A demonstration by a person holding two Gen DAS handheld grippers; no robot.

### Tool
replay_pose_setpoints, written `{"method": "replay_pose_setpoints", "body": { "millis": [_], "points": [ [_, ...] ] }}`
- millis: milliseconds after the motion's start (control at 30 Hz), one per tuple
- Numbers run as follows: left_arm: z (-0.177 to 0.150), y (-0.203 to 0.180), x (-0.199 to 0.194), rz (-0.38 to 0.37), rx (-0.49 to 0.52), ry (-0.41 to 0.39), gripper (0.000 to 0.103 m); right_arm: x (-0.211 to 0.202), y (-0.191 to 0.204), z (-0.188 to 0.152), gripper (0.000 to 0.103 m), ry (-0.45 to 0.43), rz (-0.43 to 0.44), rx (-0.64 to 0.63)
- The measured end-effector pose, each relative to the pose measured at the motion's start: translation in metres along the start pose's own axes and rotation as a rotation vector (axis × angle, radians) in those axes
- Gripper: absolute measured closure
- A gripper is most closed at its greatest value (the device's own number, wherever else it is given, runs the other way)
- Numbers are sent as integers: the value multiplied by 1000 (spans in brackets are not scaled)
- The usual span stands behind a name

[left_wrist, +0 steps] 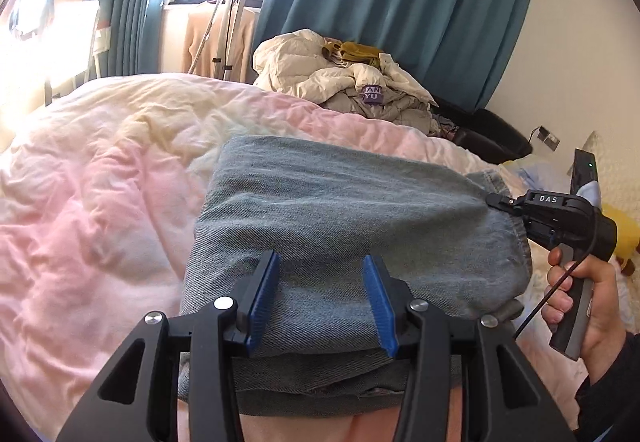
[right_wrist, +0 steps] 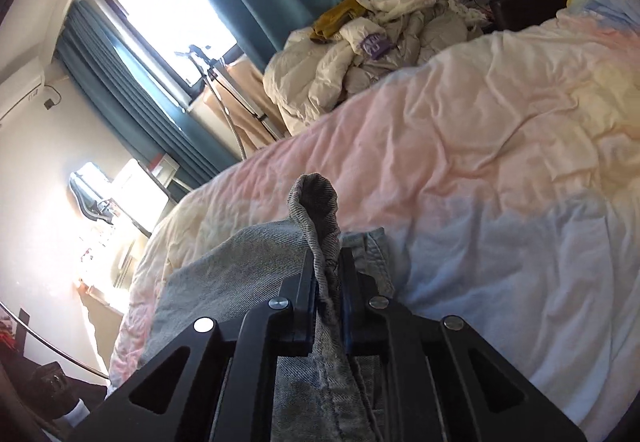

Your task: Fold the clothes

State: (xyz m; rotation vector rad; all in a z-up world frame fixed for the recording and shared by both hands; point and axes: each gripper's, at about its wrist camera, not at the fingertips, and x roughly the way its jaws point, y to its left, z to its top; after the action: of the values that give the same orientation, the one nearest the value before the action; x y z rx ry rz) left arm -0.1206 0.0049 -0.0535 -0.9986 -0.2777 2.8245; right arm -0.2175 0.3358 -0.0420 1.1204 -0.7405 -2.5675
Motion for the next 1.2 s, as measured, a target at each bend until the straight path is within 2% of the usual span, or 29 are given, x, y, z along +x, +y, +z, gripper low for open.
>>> {"method": "replay_pose_setpoints", "body": {
  "millis": [100,167,300,500,633,733,867,1000,1100,1200],
  "points": [
    [-4,-10,5,50,70,7,58,38,-19,-20,94,133,-59,26],
    [-6,-13,8,72,104,11,58,53,-28,-29,92,172,-55,54],
    [-7,-14,10,79,120,18,58,48,-35,-26,86,180,-23,110],
    [-5,-1,2,29,41,35,58,9,-21,-32,81,166,-82,83],
    [-3,8,-10,17,-22,28,58,-30,-6,-51,54,137,-100,70],
    [-3,16,-22,35,-56,11,58,-50,-4,-72,46,126,-71,134],
    [-4,26,-37,71,-87,1,58,-56,-7,-98,46,149,-68,205],
    [-4,36,-38,76,-124,15,58,-65,-18,-112,46,147,-19,315],
    [-5,40,-29,86,-146,39,58,-67,-19,-113,46,142,16,333],
    [-5,39,-22,132,-129,45,58,-57,-20,-112,46,168,17,341]
  ]
}}
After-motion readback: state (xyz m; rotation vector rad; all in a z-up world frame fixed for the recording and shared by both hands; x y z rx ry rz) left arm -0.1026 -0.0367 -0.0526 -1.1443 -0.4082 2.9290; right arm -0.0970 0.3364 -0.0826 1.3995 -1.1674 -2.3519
